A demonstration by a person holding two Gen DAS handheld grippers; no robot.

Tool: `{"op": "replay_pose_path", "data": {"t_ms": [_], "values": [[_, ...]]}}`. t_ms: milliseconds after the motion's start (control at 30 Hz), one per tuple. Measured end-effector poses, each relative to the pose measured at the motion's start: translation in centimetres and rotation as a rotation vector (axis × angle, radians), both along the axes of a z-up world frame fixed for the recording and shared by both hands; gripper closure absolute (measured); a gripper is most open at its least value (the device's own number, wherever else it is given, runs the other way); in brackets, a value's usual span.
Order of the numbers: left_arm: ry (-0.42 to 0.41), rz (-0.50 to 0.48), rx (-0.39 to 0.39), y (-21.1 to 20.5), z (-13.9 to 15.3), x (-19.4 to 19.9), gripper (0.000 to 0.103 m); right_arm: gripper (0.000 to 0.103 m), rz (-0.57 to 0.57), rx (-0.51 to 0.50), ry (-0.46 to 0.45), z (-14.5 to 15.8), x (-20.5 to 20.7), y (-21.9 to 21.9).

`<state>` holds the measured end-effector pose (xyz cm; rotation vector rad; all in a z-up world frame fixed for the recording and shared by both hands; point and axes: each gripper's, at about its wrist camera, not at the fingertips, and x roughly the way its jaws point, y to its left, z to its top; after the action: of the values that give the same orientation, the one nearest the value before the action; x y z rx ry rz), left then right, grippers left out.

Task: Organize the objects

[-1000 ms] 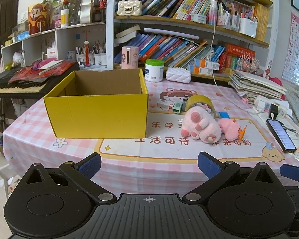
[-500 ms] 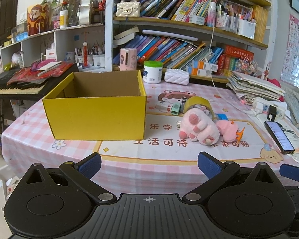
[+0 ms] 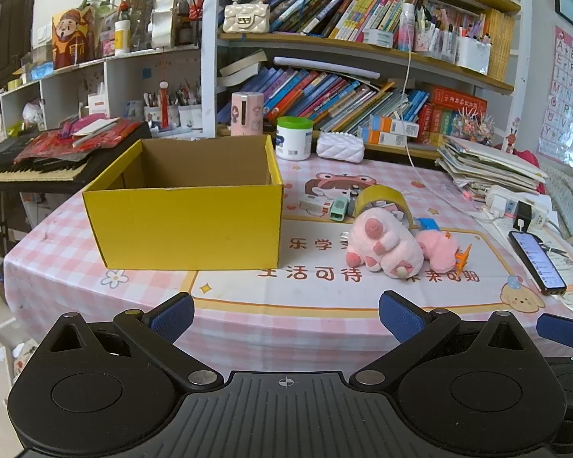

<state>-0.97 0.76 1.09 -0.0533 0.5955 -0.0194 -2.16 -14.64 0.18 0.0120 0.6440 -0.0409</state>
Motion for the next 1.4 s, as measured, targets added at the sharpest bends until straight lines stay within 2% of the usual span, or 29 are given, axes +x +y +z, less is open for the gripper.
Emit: {"op": "replay_pose_path", "data": {"t_ms": [1400], "values": [[-0.002,-0.001,-0.006,0.36,-0.06,0.42,0.0,0.0,0.009,0.002,-0.003,0.07,0.55,0.85]]}}
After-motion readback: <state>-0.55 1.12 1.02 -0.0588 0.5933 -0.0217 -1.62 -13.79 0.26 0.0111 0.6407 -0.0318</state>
